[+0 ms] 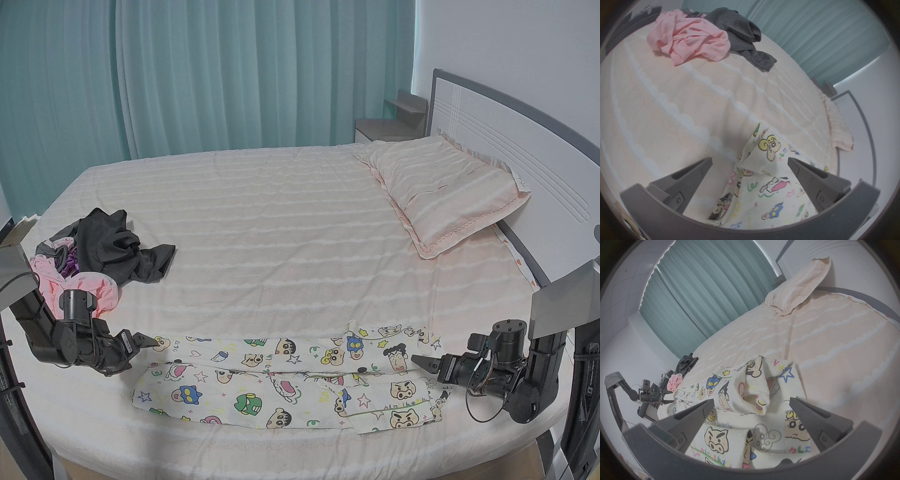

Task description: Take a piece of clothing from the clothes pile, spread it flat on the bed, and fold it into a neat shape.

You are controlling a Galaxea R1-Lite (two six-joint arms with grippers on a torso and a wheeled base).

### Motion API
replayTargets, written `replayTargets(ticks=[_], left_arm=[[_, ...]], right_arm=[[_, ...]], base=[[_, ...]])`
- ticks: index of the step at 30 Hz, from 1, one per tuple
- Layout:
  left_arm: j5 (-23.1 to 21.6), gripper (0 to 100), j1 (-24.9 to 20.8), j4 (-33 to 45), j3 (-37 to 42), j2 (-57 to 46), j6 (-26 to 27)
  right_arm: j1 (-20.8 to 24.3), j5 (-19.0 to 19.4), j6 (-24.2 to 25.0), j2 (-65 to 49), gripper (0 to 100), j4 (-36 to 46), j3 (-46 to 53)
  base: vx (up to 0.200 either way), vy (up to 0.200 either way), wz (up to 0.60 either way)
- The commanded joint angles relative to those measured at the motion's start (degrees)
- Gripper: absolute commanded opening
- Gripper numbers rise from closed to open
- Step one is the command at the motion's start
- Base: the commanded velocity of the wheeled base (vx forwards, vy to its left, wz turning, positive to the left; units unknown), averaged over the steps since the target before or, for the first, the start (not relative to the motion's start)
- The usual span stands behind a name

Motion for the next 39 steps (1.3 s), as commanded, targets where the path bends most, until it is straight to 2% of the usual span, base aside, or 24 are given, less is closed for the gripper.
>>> replayTargets(ticks=[1,7,11,18,19,29,39], left_arm=[[-4.1,100,3.9,0.0,1.4,-3.9,-3.1],[-11.4,100,7.0,0.0,3.6,-6.9,-9.5],[-12.2,100,7.1,0.0,3.8,-6.8,-13.9],[-12.3,100,7.2,-0.2,4.5,-6.7,-14.1],[-12.2,100,7.2,-0.5,4.6,-6.7,-14.0],[-12.1,100,7.2,-10.6,9.5,-5.6,-13.9],[-12.0,100,7.2,-11.1,9.9,-5.4,-13.9]], right_arm=[[-0.1,-0.1,1.7,-0.4,100,-0.8,-0.3],[1.3,-0.1,2.3,1.2,100,-0.2,-3.1],[2.8,-0.9,2.4,1.5,100,3.3,-5.8],[4.7,-3.5,4.4,2.2,100,8.5,-10.5],[4.7,-3.7,4.4,2.1,0,9.0,-10.6],[3.6,-4.8,4.5,-1.5,0,9.1,-3.8],[2.5,-4.7,4.4,-3.1,0,8.8,1.6]], base=[[0.0,0.0,0.0],[0.0,0.0,0.0],[0.0,0.0,0.0],[0.0,0.0,0.0],[0.0,0.0,0.0],[0.0,0.0,0.0],[0.0,0.0,0.0]])
